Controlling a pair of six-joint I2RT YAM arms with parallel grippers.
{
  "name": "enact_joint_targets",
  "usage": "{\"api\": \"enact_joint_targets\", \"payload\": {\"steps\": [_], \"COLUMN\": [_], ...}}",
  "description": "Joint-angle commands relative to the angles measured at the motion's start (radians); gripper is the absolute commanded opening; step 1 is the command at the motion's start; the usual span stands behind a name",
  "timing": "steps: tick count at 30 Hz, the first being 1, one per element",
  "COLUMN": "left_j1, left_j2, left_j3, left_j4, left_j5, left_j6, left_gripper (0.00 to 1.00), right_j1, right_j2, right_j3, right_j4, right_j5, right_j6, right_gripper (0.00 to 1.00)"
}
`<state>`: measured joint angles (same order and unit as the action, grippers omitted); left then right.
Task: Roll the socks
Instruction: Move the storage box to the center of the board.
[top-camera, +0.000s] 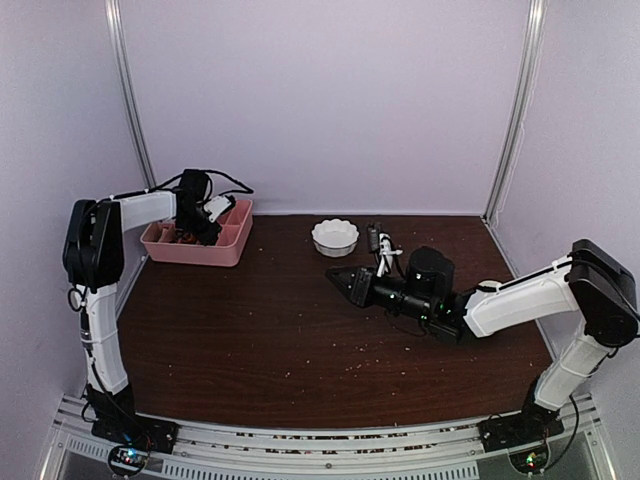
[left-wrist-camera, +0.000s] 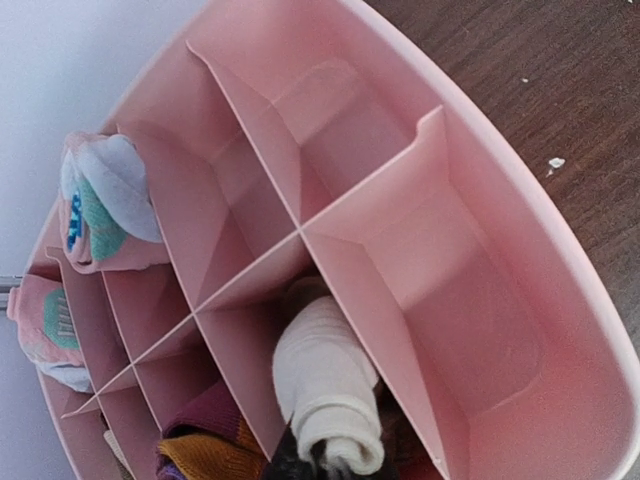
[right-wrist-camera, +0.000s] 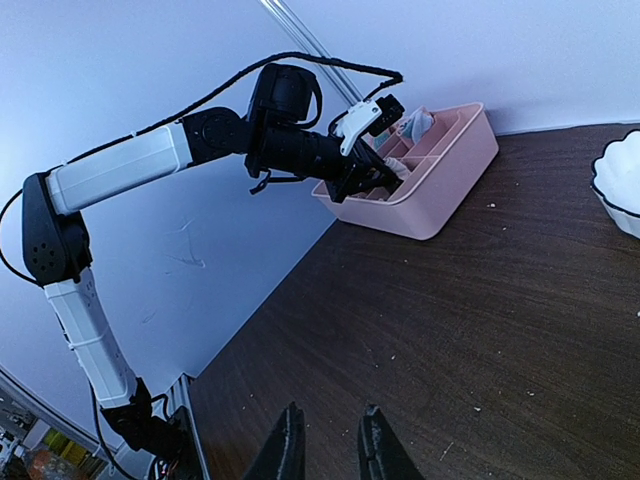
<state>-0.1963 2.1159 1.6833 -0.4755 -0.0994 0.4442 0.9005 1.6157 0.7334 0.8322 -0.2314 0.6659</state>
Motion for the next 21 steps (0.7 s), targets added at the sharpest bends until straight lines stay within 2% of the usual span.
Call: {"api": "enact_joint_targets", "payload": {"steps": [1, 10, 21], "left_j1": [-0.006, -0.027, -0.073], "left_j2": [0.033, 0.047, -0.037], "left_j3": [0.012, 0.044, -0.085], "left_j4": [-0.054, -0.248, -0.354], "left_j5": [0.065, 0.187, 0.386], "left_j6": [0.034, 0.047, -0.072], "left_gripper": [0.0, 0.0, 0.0], "right_j1": [-0.002, -0.003, -0.003], "right_j2": [-0.005, 0.002, 0.003], "right_j3": [-0.005, 0.005, -0.006], "right_j4": [0.037, 0.04, 0.044], "right_j5": [-0.028, -0.045, -0.063], "right_j6": [0.022, 0.038, 0.049], "right_gripper": [0.19, 0.17, 0.14]}}
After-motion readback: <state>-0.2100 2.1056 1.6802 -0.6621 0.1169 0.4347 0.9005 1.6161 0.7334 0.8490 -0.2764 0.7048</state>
